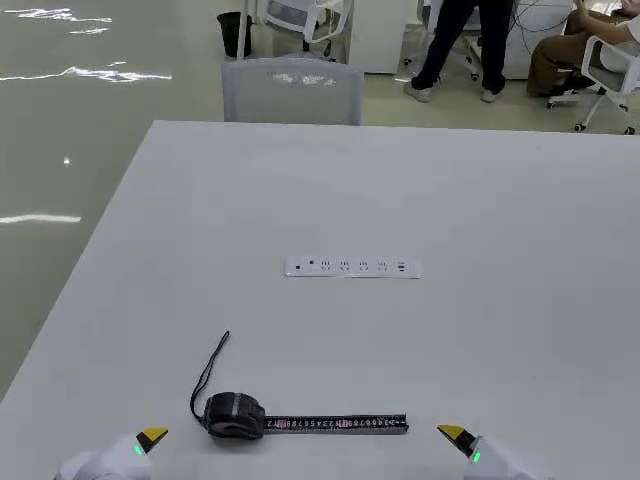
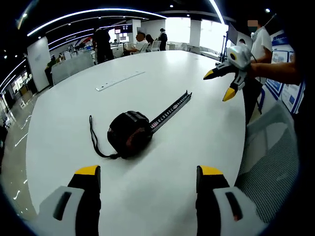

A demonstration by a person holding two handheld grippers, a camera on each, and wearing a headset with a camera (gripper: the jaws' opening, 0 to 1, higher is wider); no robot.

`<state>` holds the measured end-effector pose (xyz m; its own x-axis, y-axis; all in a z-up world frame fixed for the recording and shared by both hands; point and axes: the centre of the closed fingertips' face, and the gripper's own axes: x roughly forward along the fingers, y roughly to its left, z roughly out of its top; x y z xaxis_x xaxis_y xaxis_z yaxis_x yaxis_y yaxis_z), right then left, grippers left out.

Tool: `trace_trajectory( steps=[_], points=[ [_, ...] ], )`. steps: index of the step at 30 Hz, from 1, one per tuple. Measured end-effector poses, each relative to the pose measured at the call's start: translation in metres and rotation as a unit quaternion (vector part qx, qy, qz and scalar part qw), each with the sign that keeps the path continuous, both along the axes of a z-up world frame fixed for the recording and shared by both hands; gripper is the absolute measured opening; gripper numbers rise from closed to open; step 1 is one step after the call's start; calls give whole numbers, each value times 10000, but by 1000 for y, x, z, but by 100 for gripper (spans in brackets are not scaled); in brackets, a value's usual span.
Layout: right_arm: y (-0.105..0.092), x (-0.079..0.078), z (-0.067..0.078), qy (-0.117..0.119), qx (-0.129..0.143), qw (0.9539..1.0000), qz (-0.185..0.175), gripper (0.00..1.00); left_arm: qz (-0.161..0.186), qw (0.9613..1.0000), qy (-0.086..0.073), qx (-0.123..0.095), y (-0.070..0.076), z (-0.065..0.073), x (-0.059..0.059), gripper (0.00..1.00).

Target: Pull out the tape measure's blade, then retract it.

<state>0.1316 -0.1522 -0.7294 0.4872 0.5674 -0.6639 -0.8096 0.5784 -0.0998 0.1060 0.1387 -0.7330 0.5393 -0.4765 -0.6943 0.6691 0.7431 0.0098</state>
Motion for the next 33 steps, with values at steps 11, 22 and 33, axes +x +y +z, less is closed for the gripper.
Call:
trace_trajectory(
  steps=[11, 22, 33],
  points=[
    [-1, -13, 12, -30, 169, 9982, -581, 81, 420, 9988, -15, -231, -8, 7, -16, 90],
    [8, -22, 19, -76, 436, 9957, -813, 90, 816, 9958, -229, -349, -17, 21, -21, 99],
    [10, -30, 25, -78, 551, 9932, -1025, 96, 1093, 9926, -295, -432, -18, 28, -20, 99]
  ],
)
